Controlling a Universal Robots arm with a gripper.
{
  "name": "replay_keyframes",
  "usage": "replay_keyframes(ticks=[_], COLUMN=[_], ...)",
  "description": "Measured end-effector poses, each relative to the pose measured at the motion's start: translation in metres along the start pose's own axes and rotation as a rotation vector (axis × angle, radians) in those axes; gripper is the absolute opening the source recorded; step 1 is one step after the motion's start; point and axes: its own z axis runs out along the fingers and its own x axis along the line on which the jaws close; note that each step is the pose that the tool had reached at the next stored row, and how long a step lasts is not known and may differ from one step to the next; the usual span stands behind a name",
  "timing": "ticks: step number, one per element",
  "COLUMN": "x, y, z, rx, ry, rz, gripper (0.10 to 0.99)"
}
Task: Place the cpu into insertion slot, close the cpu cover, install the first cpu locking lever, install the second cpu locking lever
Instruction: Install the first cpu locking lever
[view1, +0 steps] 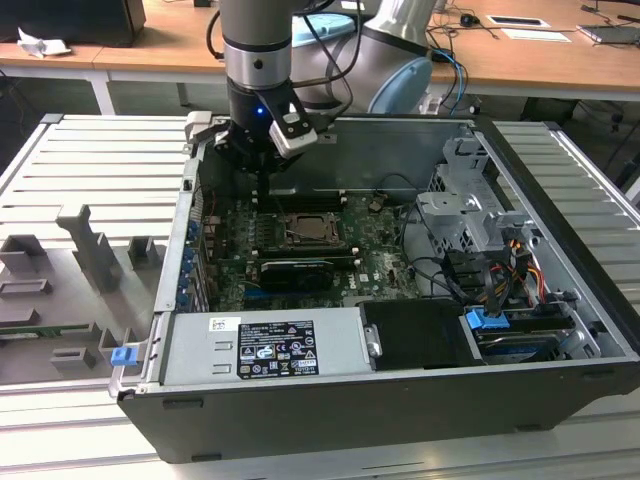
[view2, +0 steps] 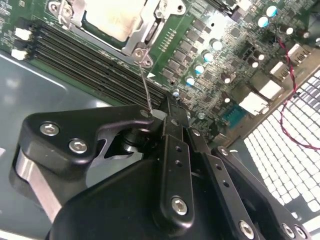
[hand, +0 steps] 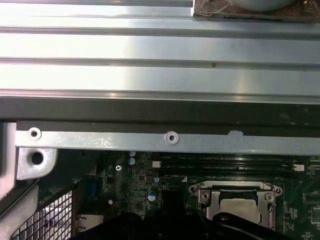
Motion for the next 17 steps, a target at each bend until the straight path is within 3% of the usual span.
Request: replay_keyframes(ticks=[17], x=[-0.0107], y=[-0.0002], z=[0.0], rx=[0.0], ry=[-0.0001], rz=[0.0], gripper=[0.106])
